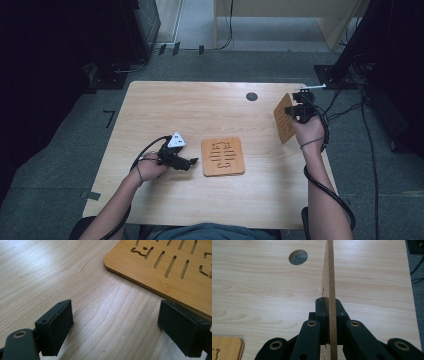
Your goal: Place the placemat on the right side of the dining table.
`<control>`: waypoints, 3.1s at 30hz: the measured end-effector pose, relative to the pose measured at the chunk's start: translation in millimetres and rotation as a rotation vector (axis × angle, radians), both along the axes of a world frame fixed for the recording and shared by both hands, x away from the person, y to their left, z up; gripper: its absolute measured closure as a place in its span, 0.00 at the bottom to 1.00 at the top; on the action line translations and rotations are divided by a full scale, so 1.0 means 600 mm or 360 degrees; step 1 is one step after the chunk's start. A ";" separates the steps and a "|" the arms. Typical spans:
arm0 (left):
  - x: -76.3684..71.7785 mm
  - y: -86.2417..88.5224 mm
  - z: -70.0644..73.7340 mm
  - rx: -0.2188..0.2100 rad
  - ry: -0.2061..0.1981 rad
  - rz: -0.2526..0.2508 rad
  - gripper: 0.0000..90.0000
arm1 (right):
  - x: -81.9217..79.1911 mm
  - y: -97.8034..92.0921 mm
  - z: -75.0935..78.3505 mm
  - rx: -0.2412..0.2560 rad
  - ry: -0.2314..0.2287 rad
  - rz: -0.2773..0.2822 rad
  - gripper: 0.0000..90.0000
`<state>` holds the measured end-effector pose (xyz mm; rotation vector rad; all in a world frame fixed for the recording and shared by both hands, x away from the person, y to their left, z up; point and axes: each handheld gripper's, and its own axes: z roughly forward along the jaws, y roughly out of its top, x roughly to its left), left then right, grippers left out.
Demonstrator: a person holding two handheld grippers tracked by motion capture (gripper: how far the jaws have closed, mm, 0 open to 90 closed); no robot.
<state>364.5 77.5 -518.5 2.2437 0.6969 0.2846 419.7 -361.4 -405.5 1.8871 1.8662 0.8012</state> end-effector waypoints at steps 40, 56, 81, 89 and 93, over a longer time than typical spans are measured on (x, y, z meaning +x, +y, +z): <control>0.002 0.000 0.000 -0.0002 0.0005 0.0001 0.13 | -0.002 -0.048 -0.018 0.0043 0.0106 -0.0079 0.86; 0.002 0.000 0.000 -0.0004 0.0007 0.0002 0.13 | -0.004 -0.070 -0.034 0.0065 0.0164 -0.0120 0.77; 0.002 0.000 0.000 -0.0004 0.0007 0.0001 0.13 | -0.002 -0.088 -0.060 0.0107 0.0233 -0.0117 0.63; 0.001 0.000 0.000 0.0000 0.0005 0.0001 0.13 | -0.002 -0.092 -0.069 0.0101 0.0244 -0.0122 0.59; 0.002 0.000 0.000 -0.0001 0.0005 0.0001 0.13 | -0.002 -0.094 -0.071 0.0099 0.0244 -0.0115 0.57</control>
